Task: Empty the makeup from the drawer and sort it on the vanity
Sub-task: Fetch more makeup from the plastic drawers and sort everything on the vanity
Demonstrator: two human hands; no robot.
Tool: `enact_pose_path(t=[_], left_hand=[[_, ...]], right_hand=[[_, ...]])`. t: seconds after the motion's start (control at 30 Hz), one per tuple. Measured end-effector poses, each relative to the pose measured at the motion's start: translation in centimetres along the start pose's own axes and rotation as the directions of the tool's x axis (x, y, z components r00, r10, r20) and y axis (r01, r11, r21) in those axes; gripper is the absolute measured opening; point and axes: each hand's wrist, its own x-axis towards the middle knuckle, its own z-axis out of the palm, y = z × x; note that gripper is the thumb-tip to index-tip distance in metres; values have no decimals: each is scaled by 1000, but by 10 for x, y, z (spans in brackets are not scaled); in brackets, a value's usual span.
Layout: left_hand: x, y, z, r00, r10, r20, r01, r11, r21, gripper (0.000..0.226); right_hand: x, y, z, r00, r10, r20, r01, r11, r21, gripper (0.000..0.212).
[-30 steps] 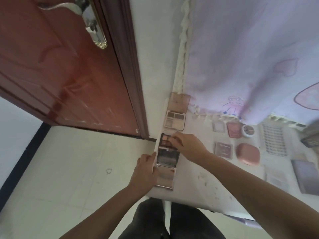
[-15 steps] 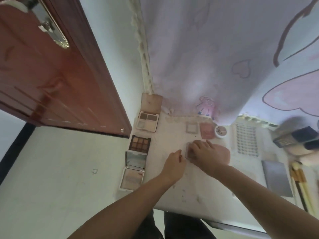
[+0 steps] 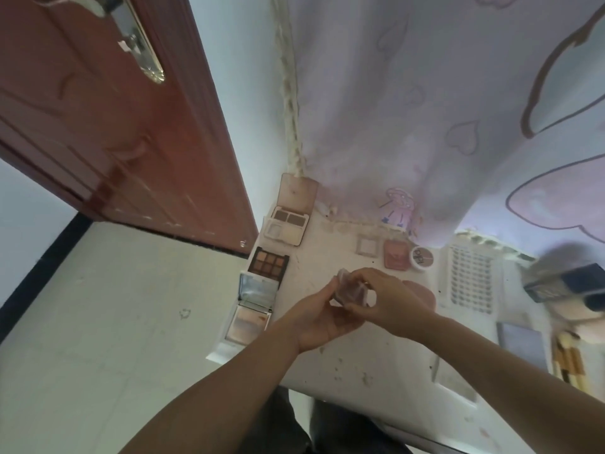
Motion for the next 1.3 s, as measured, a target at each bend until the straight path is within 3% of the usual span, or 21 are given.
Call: enact_pose_path(t=[0.27,0.53,0.7,0.9,1.07,1.3], left_hand=[[-6,15,1,1000,17,-2,-17,998,-63,51],[-3,26,16,999,35,22,-31,991,-133,51],[-2,33,16,999,12,43,-9,998,-66,52],[7,42,22,998,1,68,9,990,-142,56],[19,49,13,999,-5,33,12,973,-230,56],[55,66,7,965,94,-245,-186,904,-384,31]], right_hand=[[18,-11,-16,994,-85,62,87,996,-28,36],[29,-8,-23,999,-36,39,32,995,92,42],[33,-3,-39,994,69,-82,-47,969,242,21],[47,7,-72,975,194,112,-224,834,504,23],[76,21,-68,941,314,124,-297,596,746,11],[138,30,-47,939,341,-47,-268,810,521,11]])
